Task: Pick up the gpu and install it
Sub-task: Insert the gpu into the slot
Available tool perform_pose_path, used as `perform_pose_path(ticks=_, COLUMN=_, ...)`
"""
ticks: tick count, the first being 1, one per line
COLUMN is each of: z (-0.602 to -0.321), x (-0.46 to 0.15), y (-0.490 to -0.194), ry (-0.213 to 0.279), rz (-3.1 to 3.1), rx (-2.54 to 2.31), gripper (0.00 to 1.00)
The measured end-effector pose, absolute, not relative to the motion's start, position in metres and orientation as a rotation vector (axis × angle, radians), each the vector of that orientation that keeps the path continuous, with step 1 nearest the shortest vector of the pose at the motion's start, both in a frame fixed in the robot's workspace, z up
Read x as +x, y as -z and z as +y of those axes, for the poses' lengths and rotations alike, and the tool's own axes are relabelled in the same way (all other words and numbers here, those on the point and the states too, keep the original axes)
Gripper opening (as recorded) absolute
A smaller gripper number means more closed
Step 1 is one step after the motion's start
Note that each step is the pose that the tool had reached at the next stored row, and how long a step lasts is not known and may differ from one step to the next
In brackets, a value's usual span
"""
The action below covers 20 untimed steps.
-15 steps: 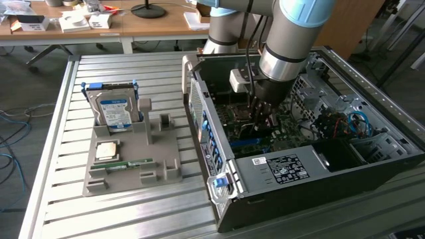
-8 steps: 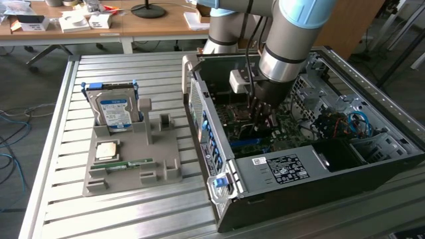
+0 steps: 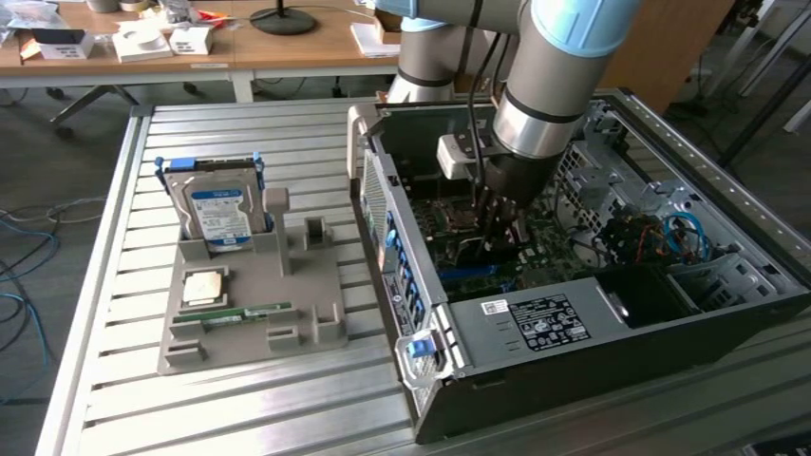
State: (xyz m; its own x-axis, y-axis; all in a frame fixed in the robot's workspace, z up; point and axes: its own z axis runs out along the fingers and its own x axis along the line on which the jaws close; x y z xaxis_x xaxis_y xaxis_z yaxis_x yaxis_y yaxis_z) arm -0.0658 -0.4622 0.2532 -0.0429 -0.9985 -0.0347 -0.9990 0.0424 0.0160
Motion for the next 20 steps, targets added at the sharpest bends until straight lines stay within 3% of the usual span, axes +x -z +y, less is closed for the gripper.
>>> perform_pose_path(ticks=20, z=-0.4622, x=-0.0660, y=-0.2511, ry=-0.056, rz=2.258, rx=-2.164, gripper=0.26)
